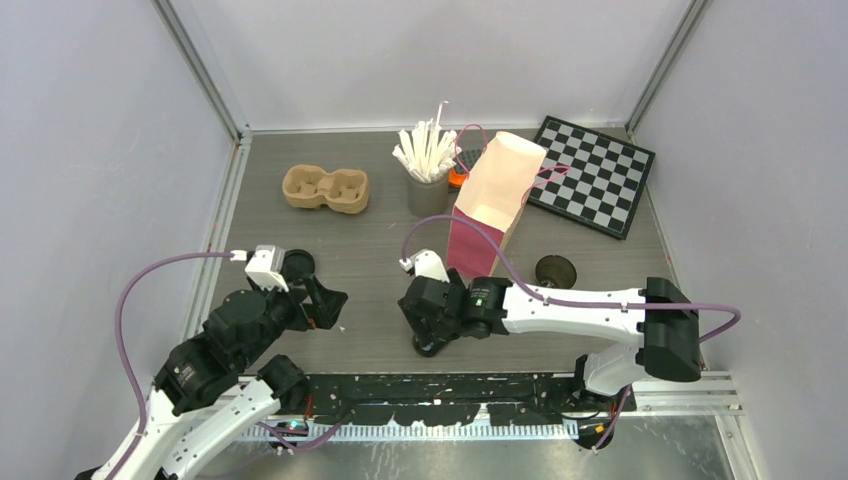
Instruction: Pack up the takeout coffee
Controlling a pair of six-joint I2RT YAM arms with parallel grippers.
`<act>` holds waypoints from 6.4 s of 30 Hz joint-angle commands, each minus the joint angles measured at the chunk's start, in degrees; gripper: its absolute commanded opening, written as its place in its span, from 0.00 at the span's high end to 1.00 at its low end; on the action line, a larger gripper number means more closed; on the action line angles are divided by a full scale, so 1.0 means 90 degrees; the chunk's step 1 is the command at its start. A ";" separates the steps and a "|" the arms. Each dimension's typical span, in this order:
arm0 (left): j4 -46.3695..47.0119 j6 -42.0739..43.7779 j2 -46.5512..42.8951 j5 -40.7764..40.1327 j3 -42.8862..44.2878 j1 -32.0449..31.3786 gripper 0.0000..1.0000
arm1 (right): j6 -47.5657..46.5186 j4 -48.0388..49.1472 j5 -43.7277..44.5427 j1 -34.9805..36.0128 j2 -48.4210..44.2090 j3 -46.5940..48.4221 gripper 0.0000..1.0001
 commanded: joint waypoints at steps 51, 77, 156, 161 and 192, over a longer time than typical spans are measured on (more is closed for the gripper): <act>0.0057 -0.0101 -0.0088 -0.0235 -0.0031 -0.0041 0.00 | 0.0106 0.1455 -0.0832 -0.0362 -0.0886 -0.1161 0.83; -0.1472 -0.0423 -0.1094 -0.1415 0.1875 -0.0041 0.02 | -0.4071 -0.1469 0.1637 -0.0358 0.2047 0.4112 0.80; -0.1802 -0.0178 -0.0856 -0.1031 0.2162 -0.0041 0.02 | -0.5525 -0.2306 0.1456 -0.0082 0.3991 0.5727 0.34; -0.1853 -0.0104 -0.0524 -0.0595 0.2269 -0.0040 0.01 | -0.4156 -0.1469 0.0913 0.0428 0.3029 0.4253 0.34; 0.0244 -0.0023 0.0894 0.0710 0.0273 -0.0041 0.00 | 0.7193 -0.3579 0.3408 -0.0051 -0.2969 -0.1656 0.36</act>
